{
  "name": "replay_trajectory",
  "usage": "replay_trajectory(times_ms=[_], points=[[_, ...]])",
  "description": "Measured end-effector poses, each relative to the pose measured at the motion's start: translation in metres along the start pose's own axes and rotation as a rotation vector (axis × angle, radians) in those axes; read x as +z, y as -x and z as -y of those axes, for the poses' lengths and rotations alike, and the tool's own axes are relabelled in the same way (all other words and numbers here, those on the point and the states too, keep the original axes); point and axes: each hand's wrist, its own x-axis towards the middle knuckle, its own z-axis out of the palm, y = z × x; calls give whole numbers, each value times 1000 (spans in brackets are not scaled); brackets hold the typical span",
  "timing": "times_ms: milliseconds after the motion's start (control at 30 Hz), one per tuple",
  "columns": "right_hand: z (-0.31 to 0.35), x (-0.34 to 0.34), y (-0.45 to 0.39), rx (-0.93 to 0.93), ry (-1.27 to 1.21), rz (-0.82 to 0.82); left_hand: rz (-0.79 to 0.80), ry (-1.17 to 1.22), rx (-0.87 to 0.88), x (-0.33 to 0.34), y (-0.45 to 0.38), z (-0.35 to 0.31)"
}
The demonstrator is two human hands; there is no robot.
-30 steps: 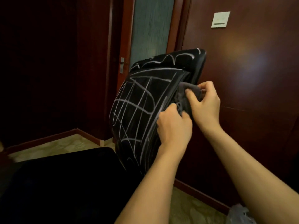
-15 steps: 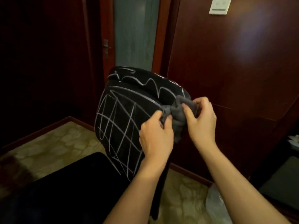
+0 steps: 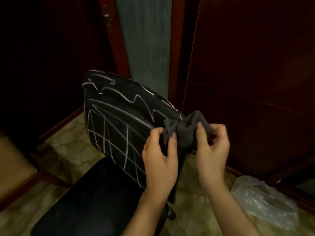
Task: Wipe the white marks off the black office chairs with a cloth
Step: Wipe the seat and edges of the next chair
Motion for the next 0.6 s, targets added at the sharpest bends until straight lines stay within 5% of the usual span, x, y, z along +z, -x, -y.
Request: replay_trajectory(times_ms=[267,433,533,600], points=[[36,21,-53,164,-36,54,41,75,-90,-18,-84,-19],[50,42,-72,112,-36,69,100,214,-149,-19,-141,-19],[58,46,-79,128,7,80,290,341,-318,-22,-177,-29],[58,50,-79,173,28,140,458,174,-256,-28,-195,-28]])
